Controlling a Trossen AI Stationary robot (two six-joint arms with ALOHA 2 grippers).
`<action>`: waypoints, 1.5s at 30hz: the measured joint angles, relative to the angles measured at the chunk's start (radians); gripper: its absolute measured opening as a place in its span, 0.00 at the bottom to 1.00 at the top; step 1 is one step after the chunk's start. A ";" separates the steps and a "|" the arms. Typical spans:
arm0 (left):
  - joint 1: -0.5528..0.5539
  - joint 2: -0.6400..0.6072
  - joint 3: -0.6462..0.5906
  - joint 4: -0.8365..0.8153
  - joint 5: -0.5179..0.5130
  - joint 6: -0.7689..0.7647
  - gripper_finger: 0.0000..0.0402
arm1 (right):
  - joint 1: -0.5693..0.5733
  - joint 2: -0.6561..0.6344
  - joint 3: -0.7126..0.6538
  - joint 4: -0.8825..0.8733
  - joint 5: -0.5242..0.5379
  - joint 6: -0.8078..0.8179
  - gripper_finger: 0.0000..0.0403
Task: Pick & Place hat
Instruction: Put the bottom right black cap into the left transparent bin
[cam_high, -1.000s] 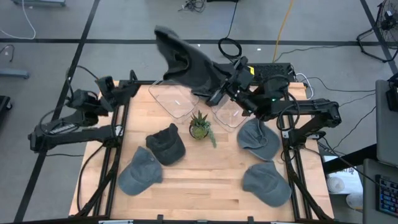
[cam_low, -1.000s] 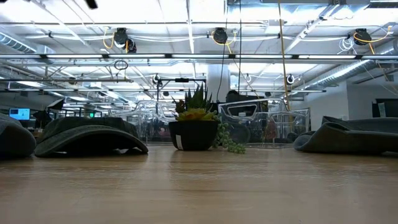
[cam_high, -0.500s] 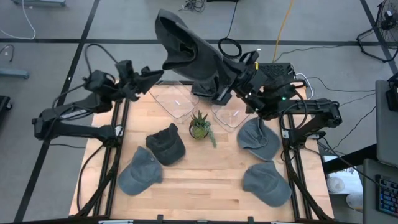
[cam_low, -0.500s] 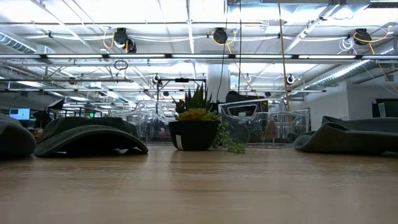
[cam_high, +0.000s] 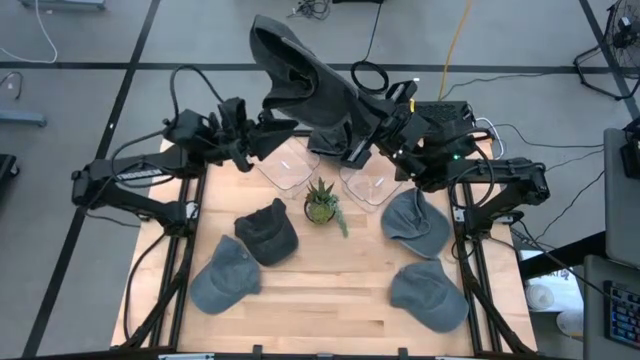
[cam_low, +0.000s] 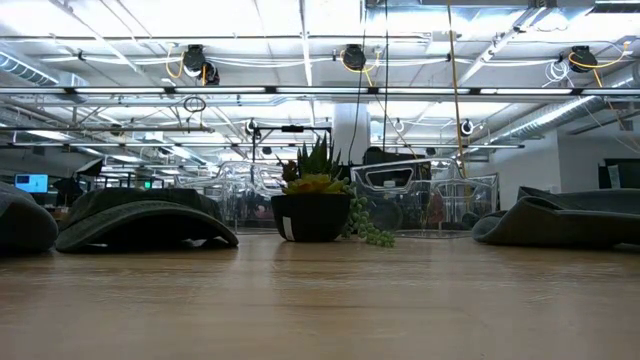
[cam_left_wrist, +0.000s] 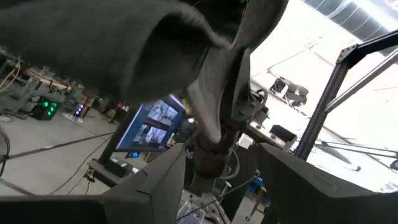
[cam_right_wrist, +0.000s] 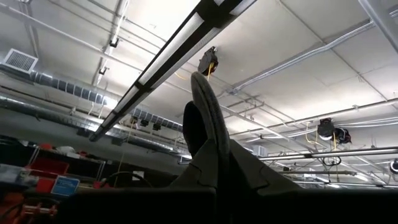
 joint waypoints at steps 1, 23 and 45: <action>-0.003 0.010 0.014 0.003 0.000 0.007 0.53 | 0.000 0.000 0.000 0.000 0.000 0.001 0.00; -0.037 0.062 0.078 0.036 -0.083 -0.057 0.37 | 0.002 0.001 0.001 -0.058 0.000 0.081 0.00; -0.037 0.008 0.077 -0.110 0.073 0.206 0.02 | 0.121 -0.053 0.001 -0.380 0.085 0.149 0.26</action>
